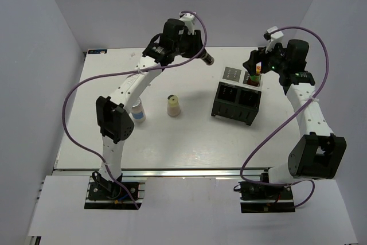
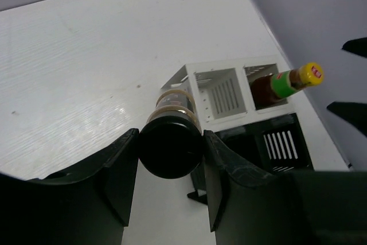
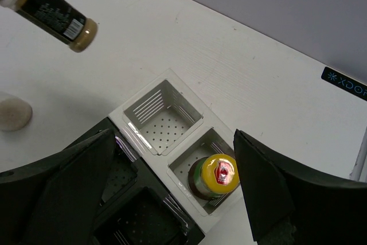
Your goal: Organize the condiment bottles
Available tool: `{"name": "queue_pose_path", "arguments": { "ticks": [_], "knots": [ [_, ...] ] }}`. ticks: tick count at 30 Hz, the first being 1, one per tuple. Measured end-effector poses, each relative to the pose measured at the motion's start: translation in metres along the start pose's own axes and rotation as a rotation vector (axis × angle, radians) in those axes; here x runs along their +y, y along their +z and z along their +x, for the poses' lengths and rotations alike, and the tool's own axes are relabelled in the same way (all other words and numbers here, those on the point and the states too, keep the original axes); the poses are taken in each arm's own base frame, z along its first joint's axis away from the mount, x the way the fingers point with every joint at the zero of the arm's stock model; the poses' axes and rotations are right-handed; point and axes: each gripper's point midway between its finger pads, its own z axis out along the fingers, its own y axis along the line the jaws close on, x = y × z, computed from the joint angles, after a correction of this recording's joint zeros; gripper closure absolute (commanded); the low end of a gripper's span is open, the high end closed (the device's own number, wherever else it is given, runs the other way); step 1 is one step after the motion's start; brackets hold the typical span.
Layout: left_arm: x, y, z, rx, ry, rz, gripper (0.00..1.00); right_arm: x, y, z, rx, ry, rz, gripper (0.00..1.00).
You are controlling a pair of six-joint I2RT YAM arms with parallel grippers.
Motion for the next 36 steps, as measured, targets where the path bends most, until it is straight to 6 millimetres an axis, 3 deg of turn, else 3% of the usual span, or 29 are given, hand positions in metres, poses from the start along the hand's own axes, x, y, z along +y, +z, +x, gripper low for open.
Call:
{"name": "queue_pose_path", "arguments": {
  "ticks": [8,13,24,36],
  "knots": [
    [-0.022,0.053,0.011,-0.023,-0.073,0.143,1.0,0.006,-0.006,0.007,0.001,0.007,-0.002,0.12],
    [-0.04,0.07,0.023,-0.022,-0.089,0.197,1.0,0.01,-0.012,0.009,-0.007,0.002,0.003,0.12],
    [-0.087,0.069,0.022,-0.051,-0.073,0.291,1.0,0.013,-0.014,0.018,-0.004,0.009,0.006,0.12],
    [-0.089,0.085,0.045,-0.018,-0.044,0.266,1.0,0.015,-0.017,0.021,-0.007,0.016,0.014,0.11]
  ]
}}
